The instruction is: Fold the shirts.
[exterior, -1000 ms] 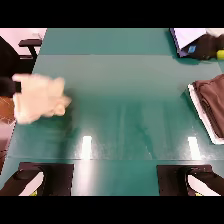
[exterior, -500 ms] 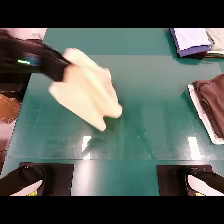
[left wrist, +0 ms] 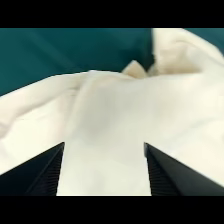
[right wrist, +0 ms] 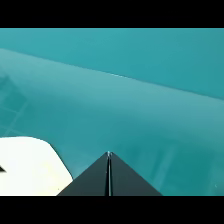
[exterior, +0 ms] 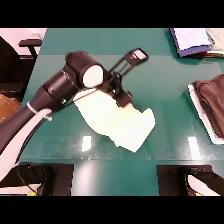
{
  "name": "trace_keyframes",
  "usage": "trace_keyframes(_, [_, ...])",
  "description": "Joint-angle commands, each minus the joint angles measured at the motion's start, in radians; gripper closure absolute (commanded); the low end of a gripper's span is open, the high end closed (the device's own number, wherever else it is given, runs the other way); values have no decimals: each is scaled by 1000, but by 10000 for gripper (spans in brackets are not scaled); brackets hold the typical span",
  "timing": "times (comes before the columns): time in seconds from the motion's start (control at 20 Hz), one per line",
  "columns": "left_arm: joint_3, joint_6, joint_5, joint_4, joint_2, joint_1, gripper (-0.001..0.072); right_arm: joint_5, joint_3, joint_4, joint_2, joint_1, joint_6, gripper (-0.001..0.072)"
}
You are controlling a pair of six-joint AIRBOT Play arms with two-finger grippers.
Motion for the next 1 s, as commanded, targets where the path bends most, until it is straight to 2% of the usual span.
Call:
trace_keyframes(0.0, [29, -65, -6, 32, -28, 213, 118, 2, -51, -30, 23, 0, 6, 693])
trace_keyframes(0.2, [-75, -76, -3, -117, -34, 524, 118, 2, -122, -29, 23, 0, 7, 693])
trace_keyframes(0.35, [-212, -64, 45, -188, -42, 660, 118, 0, -187, -28, 23, 0, 7, 693])
trace_keyframes(0.5, [-301, -9, 55, -228, -91, 703, 118, 1, -249, -19, 23, 0, 8, 693])
trace_keyframes(0.8, [-310, 23, 84, -318, -209, 700, 118, 0, -336, -19, 23, 0, 27, 693])
trace_keyframes(0.95, [-310, 79, 105, -327, -215, 669, 118, -7, -364, -19, 24, 0, 45, 693])
